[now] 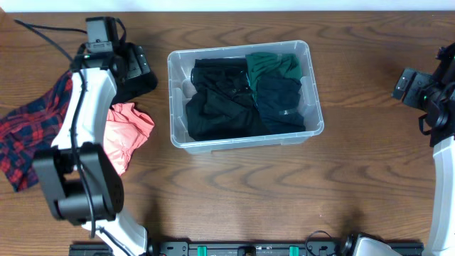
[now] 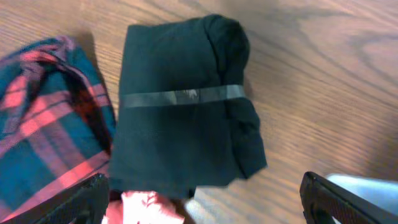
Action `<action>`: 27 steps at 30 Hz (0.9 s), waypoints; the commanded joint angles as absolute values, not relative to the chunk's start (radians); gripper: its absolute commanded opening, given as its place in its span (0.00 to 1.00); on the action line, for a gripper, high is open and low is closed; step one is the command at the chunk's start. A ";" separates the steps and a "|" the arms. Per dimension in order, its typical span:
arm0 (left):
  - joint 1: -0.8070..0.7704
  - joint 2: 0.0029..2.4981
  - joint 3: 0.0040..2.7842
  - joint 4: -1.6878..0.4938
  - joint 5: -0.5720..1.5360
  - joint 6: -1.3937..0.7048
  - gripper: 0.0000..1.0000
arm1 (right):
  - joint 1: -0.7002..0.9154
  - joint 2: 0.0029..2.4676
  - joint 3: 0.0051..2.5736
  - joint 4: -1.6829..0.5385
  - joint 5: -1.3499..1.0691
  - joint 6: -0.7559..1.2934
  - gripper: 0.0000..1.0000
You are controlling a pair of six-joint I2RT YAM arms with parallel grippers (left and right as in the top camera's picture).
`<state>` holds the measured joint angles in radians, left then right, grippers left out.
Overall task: Pack container
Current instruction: 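Reach the left gripper to the black folded item and grasp it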
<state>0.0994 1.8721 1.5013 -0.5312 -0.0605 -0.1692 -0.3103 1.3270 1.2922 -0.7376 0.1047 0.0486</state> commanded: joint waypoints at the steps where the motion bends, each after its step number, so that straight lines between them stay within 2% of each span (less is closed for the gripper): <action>1: 0.097 1.916 1.523 -0.496 -0.099 -0.229 0.98 | -0.313 1.329 1.293 -0.738 0.105 0.055 0.99; 26: 0.039 2.153 1.523 -0.342 -0.249 -0.242 1.00 | -0.313 1.329 1.293 -0.738 0.105 0.055 0.99; 27: 0.039 2.159 1.523 -0.342 -0.254 -0.242 0.98 | -0.313 1.329 1.293 -0.738 0.105 0.055 0.99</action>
<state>0.0338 2.1349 1.5013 -0.3397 -0.2111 -0.2325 -0.3103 1.3270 1.2922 -0.7376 0.1047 0.0486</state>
